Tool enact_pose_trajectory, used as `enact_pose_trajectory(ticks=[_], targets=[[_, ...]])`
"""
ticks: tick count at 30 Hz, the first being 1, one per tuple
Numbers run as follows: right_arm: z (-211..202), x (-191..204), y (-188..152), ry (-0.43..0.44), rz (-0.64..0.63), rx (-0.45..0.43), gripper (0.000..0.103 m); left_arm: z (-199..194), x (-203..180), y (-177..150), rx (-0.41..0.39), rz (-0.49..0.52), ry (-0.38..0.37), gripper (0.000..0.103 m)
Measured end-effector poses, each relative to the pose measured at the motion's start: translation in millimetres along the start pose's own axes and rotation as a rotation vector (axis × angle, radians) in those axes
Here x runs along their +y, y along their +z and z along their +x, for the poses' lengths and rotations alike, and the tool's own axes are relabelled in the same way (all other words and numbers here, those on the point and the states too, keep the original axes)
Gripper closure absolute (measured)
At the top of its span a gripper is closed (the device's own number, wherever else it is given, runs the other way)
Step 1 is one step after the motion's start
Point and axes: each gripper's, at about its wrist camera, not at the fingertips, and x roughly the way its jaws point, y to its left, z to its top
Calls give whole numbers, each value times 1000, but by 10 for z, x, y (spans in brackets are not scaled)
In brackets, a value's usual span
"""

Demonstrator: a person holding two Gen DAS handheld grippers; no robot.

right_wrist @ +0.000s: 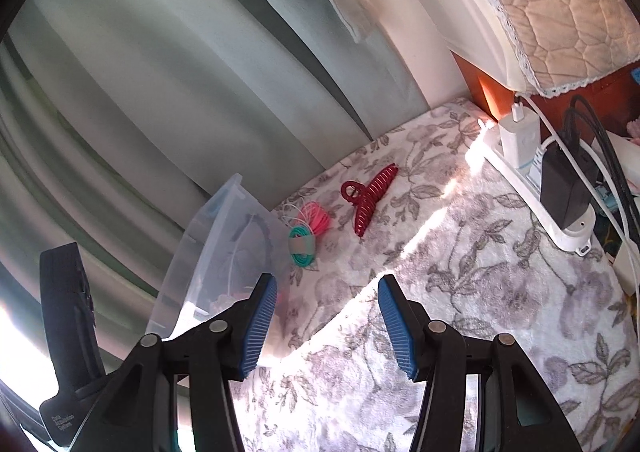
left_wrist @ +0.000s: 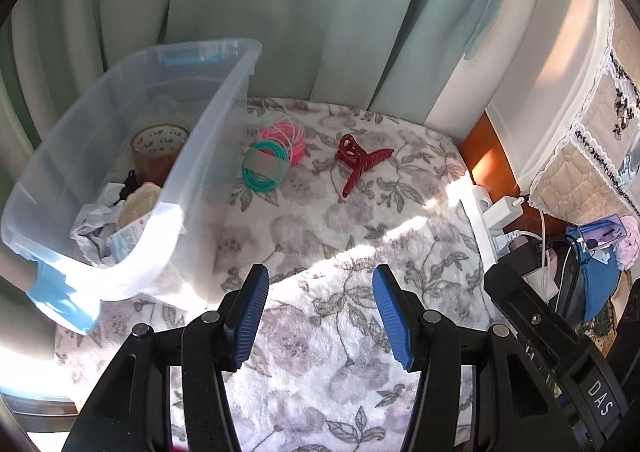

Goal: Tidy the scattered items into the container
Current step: 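Withdraw both grippers from the box toward the red claw clip and hair ties, then grasp the pink and teal hair ties with the left gripper while the right gripper grasps the red claw clip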

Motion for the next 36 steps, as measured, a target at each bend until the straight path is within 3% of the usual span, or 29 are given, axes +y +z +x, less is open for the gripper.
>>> enact_pose_trajectory(ticks=[4,14,24,29,33,36], targets=[[142,-84,-11,-17,17,26,47,143,11,23,-6,-11,-15,48],[488,-199,17,-54,13,85,47,587,23,137,-22,5,80,48],[824,-333,102,-102,2,117,47,1028,72,246,13,14,92,48],[999,-368,183,-118,-11,127,47,1160,95,354,-8,16,134,48],[1128,-400,246,-126,-17,134,47,1255,76,442,-38,47,209,48],[1220,-406,295,-128,-24,138,47,1337,90,529,-45,37,214,48]])
